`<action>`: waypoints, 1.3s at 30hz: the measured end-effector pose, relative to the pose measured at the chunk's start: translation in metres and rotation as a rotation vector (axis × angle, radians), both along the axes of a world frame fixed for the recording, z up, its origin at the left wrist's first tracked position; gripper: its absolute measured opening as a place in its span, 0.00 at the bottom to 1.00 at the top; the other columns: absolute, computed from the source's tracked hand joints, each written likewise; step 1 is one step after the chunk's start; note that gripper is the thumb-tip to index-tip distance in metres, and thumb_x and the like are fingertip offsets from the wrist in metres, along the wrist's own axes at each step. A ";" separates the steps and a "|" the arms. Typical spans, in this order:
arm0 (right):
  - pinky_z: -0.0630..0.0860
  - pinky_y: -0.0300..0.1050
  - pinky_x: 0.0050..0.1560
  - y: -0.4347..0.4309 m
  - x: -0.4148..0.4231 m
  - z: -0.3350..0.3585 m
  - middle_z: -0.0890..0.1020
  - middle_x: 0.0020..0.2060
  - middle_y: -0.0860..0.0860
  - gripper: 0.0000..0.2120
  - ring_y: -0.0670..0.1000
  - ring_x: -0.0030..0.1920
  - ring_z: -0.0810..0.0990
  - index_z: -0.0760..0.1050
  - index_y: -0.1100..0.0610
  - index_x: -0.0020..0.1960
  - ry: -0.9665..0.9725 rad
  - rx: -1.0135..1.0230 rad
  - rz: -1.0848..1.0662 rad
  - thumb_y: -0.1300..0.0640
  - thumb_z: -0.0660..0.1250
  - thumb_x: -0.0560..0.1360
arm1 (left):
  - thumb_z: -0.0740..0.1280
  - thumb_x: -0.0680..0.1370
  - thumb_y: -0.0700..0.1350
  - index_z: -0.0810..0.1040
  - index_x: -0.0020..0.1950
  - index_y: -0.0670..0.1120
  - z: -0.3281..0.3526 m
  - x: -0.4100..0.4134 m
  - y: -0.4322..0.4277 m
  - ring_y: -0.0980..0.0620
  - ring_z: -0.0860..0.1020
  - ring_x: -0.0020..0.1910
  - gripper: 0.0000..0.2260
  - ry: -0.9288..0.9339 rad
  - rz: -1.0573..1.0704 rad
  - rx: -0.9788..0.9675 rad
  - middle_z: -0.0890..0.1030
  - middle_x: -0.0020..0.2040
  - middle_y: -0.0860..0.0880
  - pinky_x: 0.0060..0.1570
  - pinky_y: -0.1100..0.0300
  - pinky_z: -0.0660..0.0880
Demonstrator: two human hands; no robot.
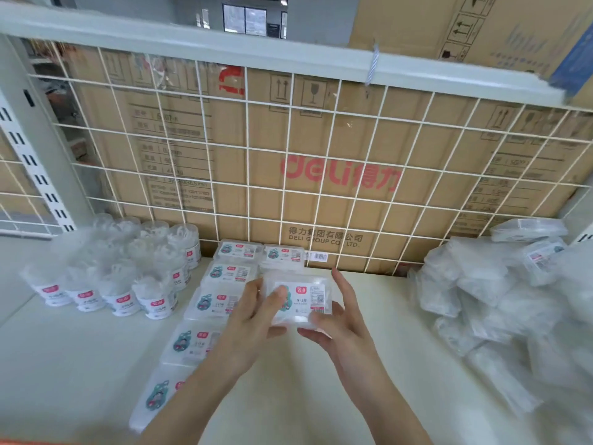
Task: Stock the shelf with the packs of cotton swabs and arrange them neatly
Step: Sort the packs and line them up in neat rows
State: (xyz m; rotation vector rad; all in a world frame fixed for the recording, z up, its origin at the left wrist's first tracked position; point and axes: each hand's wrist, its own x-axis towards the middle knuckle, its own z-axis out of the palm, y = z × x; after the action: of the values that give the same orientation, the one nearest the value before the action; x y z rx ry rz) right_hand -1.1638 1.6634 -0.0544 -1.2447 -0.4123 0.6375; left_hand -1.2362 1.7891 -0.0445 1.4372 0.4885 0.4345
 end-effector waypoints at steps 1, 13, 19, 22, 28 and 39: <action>0.77 0.45 0.52 0.000 0.000 0.000 0.81 0.54 0.54 0.34 0.53 0.55 0.80 0.68 0.41 0.66 -0.028 -0.020 0.047 0.53 0.71 0.62 | 0.65 0.72 0.59 0.72 0.54 0.50 -0.002 -0.002 0.004 0.61 0.81 0.45 0.17 0.037 -0.004 0.028 0.80 0.52 0.52 0.39 0.62 0.79; 0.75 0.40 0.36 0.027 0.033 -0.025 0.83 0.40 0.50 0.17 0.48 0.38 0.81 0.71 0.51 0.61 0.024 -0.301 -0.098 0.64 0.66 0.75 | 0.54 0.82 0.54 0.50 0.78 0.48 -0.013 0.006 0.074 0.51 0.50 0.76 0.27 0.533 -0.092 1.094 0.53 0.78 0.50 0.72 0.56 0.48; 0.73 0.37 0.44 0.056 0.040 -0.045 0.81 0.42 0.44 0.18 0.44 0.43 0.80 0.68 0.46 0.65 -0.298 -0.551 -0.106 0.53 0.65 0.76 | 0.46 0.83 0.54 0.42 0.78 0.48 -0.032 0.021 0.090 0.50 0.39 0.76 0.25 0.695 -0.231 1.299 0.42 0.78 0.50 0.73 0.52 0.39; 0.74 0.42 0.53 0.057 0.039 -0.053 0.78 0.55 0.47 0.21 0.46 0.53 0.77 0.64 0.44 0.67 -0.418 -0.602 -0.162 0.47 0.65 0.76 | 0.38 0.78 0.57 0.41 0.78 0.49 -0.035 0.023 0.091 0.51 0.39 0.76 0.29 0.703 -0.224 1.306 0.41 0.78 0.51 0.72 0.52 0.38; 0.75 0.45 0.53 0.053 0.033 -0.062 0.68 0.63 0.48 0.27 0.50 0.55 0.75 0.65 0.45 0.69 -0.909 -0.708 -0.133 0.51 0.70 0.72 | 0.37 0.77 0.57 0.40 0.77 0.50 -0.036 0.024 0.092 0.52 0.39 0.76 0.29 0.710 -0.232 1.314 0.41 0.78 0.51 0.72 0.53 0.37; 0.75 0.43 0.48 0.068 0.037 -0.067 0.68 0.60 0.51 0.25 0.51 0.44 0.77 0.72 0.49 0.65 -0.934 -0.684 -0.251 0.53 0.73 0.70 | 0.45 0.83 0.52 0.39 0.77 0.49 -0.035 0.022 0.091 0.51 0.39 0.76 0.25 0.692 -0.228 1.313 0.40 0.78 0.50 0.72 0.53 0.37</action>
State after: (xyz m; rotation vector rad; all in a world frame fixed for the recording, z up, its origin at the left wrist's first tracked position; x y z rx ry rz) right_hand -1.1263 1.7314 -0.1218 -2.1955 -0.8237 -0.0924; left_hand -1.2139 1.8805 -0.0792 2.9207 0.5934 -0.0067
